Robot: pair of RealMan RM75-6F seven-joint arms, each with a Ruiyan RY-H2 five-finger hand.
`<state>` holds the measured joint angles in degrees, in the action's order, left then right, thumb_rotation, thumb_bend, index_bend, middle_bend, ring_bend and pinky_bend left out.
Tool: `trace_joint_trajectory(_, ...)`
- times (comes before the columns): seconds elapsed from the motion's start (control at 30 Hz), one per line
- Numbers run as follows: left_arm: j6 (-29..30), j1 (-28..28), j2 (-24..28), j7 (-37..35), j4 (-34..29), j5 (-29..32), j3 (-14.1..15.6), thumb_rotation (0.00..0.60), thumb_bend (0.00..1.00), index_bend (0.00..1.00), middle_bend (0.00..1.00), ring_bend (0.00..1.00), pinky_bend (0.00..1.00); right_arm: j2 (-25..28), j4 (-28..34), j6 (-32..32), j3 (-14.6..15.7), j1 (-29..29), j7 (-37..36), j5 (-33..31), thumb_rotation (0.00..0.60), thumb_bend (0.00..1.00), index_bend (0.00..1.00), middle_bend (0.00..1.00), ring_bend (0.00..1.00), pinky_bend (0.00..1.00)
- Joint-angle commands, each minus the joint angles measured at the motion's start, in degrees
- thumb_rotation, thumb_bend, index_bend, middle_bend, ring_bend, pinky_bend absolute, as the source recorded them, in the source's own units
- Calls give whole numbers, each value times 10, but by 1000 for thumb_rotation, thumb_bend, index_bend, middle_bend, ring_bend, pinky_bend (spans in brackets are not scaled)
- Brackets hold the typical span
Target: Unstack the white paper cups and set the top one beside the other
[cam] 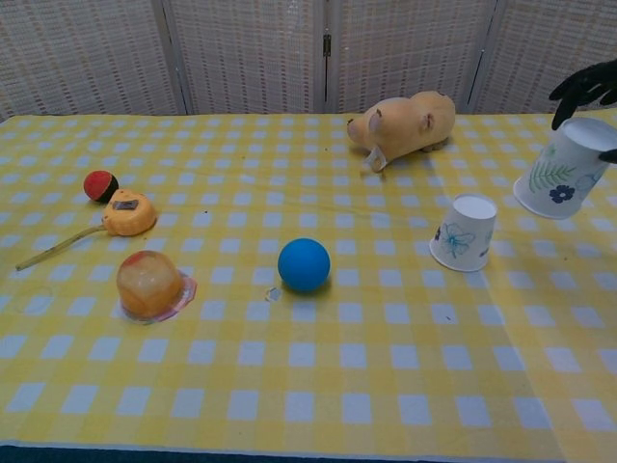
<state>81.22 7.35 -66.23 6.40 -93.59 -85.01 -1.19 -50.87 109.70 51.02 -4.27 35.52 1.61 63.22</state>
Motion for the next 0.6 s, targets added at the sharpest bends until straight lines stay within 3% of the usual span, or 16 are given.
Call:
trace_joint_trajectory(0.03, 0, 0, 0, 1, -2, -1, 0, 600, 249, 71, 8, 23, 0, -8, -15, -8, 6, -6, -3, 5, 600, 442, 391, 113, 117, 100)
trace_joint_trajectory(0.6, 2, -3, -1, 4, -3, -1, 3, 600, 249, 71, 7, 23, 0, -123, -154, -59, -3, 28, 50, -62, 600, 442, 392, 106, 116, 99)
